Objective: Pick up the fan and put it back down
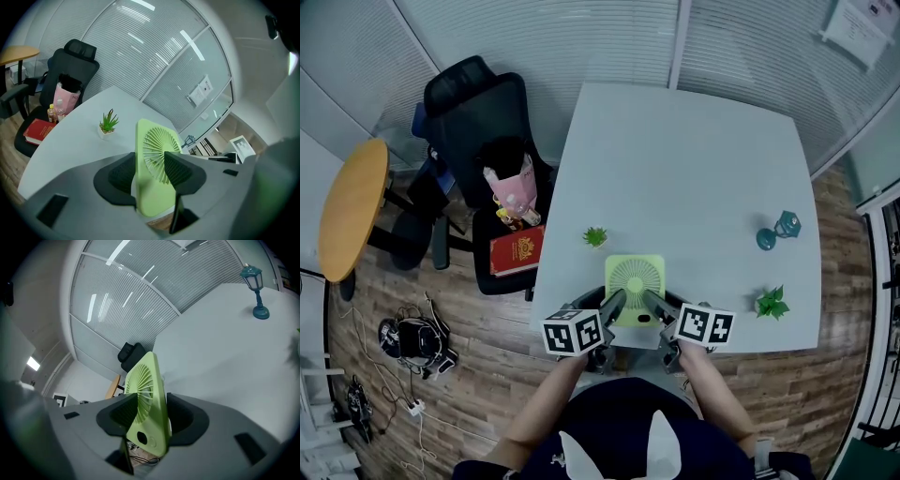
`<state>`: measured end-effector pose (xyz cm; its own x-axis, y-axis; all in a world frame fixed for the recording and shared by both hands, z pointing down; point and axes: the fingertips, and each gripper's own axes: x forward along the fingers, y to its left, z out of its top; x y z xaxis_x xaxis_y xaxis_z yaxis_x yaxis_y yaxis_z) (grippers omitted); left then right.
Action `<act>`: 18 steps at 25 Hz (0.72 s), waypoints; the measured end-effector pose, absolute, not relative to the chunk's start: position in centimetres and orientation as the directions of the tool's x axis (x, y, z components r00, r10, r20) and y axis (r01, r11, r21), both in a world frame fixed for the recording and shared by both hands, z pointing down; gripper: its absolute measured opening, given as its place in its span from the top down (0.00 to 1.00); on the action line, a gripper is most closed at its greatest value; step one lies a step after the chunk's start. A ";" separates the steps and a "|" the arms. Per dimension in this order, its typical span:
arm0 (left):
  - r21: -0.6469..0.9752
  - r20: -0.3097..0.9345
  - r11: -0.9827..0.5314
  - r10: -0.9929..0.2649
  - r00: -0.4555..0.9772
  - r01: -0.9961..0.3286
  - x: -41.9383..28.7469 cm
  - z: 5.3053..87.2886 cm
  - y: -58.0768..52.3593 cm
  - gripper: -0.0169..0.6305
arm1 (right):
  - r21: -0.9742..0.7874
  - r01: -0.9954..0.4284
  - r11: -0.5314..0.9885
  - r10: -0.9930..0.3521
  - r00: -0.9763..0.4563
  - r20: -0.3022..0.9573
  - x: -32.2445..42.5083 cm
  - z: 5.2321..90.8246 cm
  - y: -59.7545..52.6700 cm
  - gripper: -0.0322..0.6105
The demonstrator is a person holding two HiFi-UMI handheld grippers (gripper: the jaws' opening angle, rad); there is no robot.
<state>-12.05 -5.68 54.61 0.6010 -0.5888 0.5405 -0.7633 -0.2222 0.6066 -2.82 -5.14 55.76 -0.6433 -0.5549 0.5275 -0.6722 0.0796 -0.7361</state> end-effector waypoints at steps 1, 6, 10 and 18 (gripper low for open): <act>0.609 0.544 -0.216 -0.587 0.600 -0.763 -12.1 54.8 -5.6 0.66 | -0.735 -0.673 0.080 -0.548 -0.645 0.532 -2.9 56.0 -5.1 0.64; 0.607 0.564 -0.193 -0.578 0.589 -0.771 -12.4 55.9 -5.4 0.66 | -0.729 -0.680 0.083 -0.523 -0.652 0.549 -3.1 56.9 -5.1 0.64; 0.604 0.579 -0.183 -0.568 0.585 -0.776 -12.6 56.7 -5.3 0.66 | -0.727 -0.682 0.080 -0.502 -0.658 0.562 -3.4 57.6 -5.1 0.64; 0.625 0.599 -0.148 -0.538 0.593 -0.766 -12.2 58.7 -4.9 0.66 | -0.721 -0.691 0.052 -0.475 -0.652 0.591 -2.9 59.5 -4.9 0.64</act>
<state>-12.19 -4.94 58.68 0.5930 -0.5378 0.5993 -0.7663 -0.1483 0.6252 -2.93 -4.91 59.48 -0.6522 -0.4750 0.5908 -0.6911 0.0525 -0.7208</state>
